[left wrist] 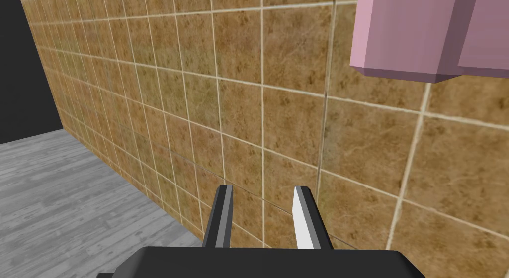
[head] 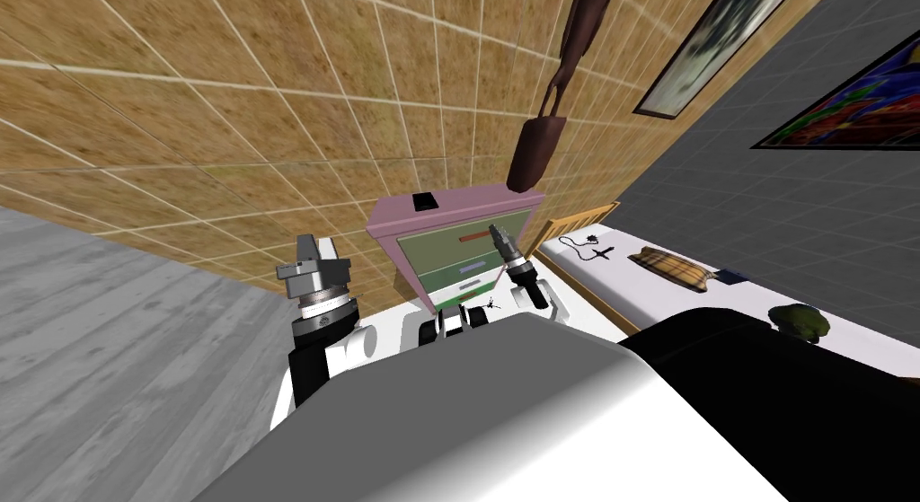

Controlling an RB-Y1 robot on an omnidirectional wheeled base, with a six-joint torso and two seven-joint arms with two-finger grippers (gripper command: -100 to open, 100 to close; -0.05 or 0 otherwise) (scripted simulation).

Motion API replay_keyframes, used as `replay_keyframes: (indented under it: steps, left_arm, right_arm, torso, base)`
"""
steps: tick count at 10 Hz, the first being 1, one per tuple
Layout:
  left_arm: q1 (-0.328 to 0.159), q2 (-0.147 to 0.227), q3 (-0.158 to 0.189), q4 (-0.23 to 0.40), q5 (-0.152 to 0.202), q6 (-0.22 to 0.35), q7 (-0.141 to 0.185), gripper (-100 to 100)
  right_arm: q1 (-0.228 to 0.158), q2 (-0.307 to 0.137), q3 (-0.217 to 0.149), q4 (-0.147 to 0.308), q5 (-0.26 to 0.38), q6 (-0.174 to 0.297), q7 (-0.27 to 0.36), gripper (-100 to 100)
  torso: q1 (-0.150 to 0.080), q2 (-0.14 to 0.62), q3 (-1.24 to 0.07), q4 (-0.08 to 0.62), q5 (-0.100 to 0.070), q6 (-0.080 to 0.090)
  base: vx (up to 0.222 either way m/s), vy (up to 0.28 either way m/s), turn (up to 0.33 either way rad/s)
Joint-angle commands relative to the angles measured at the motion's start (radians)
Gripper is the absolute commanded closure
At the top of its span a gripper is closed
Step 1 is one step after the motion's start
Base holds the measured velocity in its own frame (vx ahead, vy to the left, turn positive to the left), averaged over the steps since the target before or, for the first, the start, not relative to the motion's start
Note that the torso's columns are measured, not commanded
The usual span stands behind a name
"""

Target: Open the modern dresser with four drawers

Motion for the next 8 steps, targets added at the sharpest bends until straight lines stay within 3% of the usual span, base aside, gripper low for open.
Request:
replay_keyframes:
  steps: [1,5,8]
  left_arm:
    - [0.0,0.0,0.0,0.0,0.0,0.0,0.0,0]
    - [0.0,0.0,0.0,0.0,0.0,0.0,0.0,0]
    - [0.0,0.0,0.0,0.0,0.0,0.0,0.0,0]
  right_arm:
    - [-0.008,-0.013,-0.013,0.008,0.053,0.006,0.063,-100]
    - [-0.03,-0.038,-0.041,0.031,0.166,0.019,0.18,-100]
    - [-0.038,-0.048,-0.05,0.04,0.204,0.024,0.231,-100]
  torso:
    - [0.002,0.001,0.0,0.0,0.001,0.0]
    - [0.0,0.001,0.001,0.0,0.0,0.0]
    - [0.0,0.001,0.0,0.0,0.0,0.0]
  base:
    - [-0.024,0.066,-0.001]
    - [-0.02,0.072,0.005]
    - [-0.015,0.053,0.003]
